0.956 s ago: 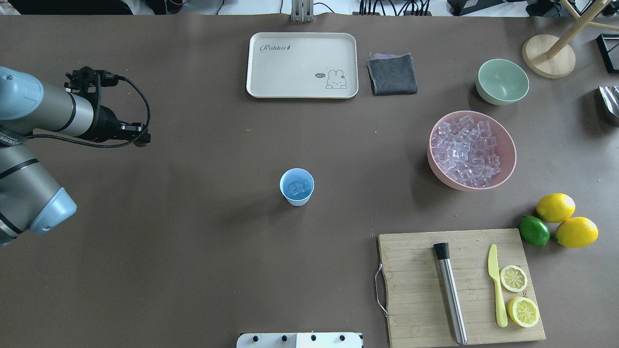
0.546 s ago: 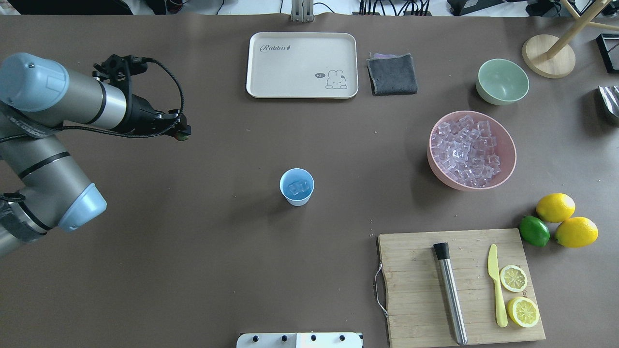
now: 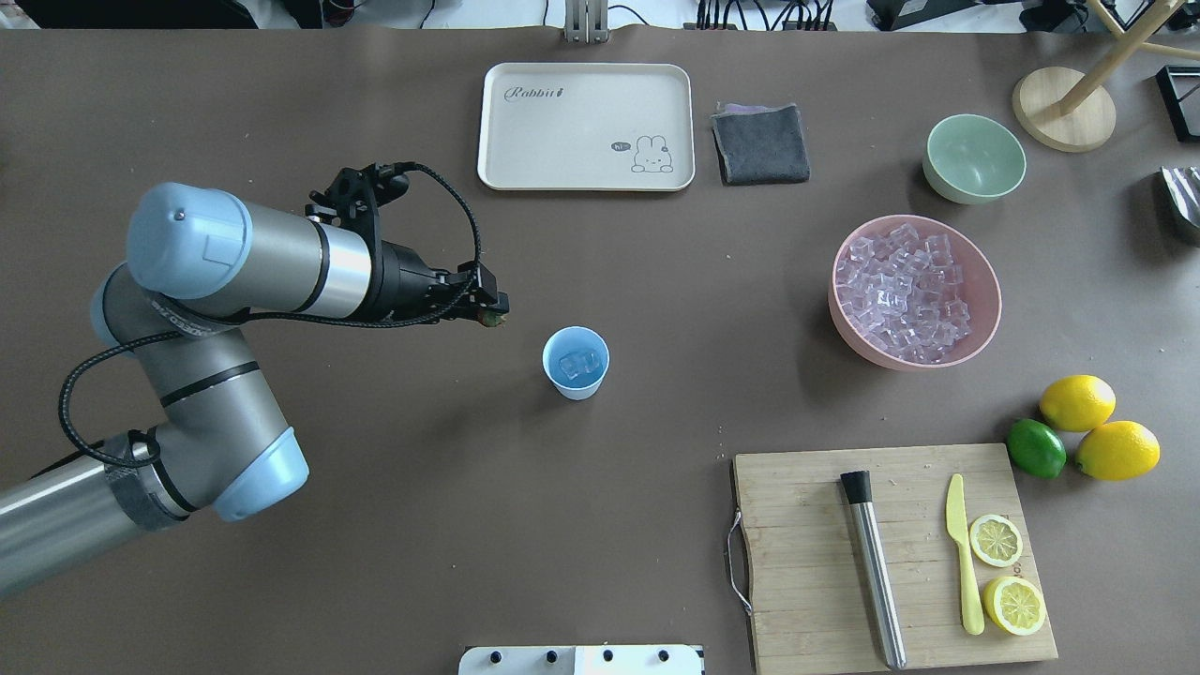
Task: Put ice and strawberries in cup
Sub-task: 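Lower the left gripper and close it on the strawberry, then carry the strawberry over the light-blue cup and open the left gripper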
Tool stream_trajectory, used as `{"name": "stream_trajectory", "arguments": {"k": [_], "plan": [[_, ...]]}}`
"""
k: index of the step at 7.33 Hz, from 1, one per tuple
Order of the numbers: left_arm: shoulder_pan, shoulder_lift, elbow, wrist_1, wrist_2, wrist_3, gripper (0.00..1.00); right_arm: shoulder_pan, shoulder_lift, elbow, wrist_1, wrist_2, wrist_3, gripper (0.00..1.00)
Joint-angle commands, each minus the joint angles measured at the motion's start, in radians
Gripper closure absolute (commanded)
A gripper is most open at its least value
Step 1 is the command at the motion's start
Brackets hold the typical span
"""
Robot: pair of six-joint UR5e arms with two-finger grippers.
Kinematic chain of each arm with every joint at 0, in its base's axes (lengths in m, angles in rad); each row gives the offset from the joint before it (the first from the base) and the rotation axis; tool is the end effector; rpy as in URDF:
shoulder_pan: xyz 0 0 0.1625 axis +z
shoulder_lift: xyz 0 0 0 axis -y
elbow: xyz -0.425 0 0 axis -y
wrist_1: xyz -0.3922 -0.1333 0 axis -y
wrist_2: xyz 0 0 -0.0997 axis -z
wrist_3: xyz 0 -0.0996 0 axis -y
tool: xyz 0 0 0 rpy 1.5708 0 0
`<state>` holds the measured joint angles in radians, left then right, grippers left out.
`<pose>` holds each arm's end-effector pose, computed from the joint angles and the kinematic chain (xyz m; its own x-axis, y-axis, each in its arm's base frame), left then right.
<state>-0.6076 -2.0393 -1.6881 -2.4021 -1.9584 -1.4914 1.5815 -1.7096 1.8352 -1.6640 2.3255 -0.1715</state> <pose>0.4586 -0.4354 0.2405 0.1429 -0.0099 -0.9897 0.2112 0.9772 0.0207 0.0697 -0.4316 0.6036 0.7198 -0.1847 0.6691 0.1138 0.9823 0.1488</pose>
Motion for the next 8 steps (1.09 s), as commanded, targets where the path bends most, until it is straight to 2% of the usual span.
{"name": "stream_trajectory", "arguments": {"k": [1, 3, 4, 5, 8], "plan": [[0.083, -0.056, 0.002, -0.029, 0.093, -0.065, 1.0, 0.0, 0.001, -0.001, 0.0, 0.0, 0.001, 0.0], [0.1, -0.079, 0.01, -0.028, 0.139, -0.067, 1.0, -0.002, 0.001, -0.001, 0.0, 0.0, 0.001, 0.0], [0.098, -0.078, 0.013, -0.028, 0.139, -0.066, 0.9, 0.0, 0.001, -0.001, 0.001, 0.0, 0.001, 0.0], [0.098, -0.075, 0.013, -0.028, 0.138, -0.056, 0.05, -0.002, 0.001, -0.001, 0.001, 0.0, 0.001, 0.0], [0.097, -0.075, 0.013, -0.028, 0.136, -0.058, 0.02, -0.002, 0.001, -0.001, 0.001, 0.0, 0.001, 0.0]]}}
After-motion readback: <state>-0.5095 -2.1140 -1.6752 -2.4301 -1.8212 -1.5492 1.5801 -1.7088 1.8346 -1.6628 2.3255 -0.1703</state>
